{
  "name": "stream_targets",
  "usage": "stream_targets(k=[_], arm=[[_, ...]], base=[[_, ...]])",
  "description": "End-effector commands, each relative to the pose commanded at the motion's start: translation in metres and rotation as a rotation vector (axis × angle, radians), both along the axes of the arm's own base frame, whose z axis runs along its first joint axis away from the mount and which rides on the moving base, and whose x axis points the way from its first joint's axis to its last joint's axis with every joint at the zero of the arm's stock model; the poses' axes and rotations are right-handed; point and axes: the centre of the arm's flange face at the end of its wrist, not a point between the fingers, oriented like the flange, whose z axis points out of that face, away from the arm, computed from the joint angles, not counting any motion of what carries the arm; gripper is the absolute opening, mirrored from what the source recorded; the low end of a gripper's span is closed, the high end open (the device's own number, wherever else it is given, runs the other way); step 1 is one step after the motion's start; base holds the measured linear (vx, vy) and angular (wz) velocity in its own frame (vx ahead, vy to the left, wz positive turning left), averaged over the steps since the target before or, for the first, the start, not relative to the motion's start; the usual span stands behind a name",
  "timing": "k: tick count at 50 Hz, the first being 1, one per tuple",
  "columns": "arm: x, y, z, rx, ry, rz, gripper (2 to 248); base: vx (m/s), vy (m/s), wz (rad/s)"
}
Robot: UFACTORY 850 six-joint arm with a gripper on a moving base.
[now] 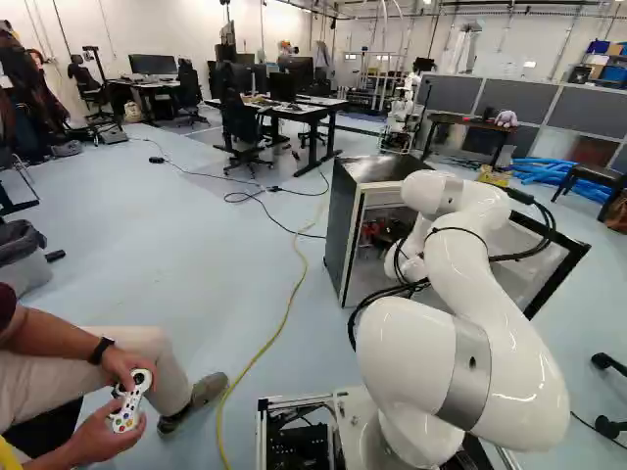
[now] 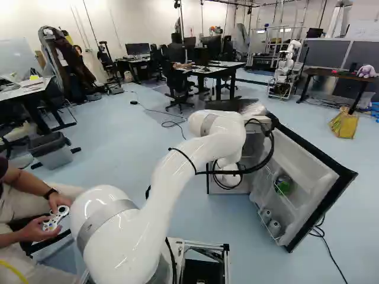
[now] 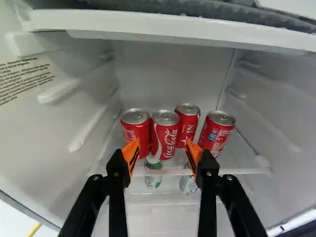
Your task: Grab a drink from the fridge
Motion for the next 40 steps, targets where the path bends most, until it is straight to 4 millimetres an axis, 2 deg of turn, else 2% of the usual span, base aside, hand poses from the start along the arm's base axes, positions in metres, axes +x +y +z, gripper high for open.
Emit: stream_targets(k=[40], arm=[[0.022,-0.002,-0.011,-0.025,0.003,0.013,146]], base=[[0.000,0.000,0.000]])
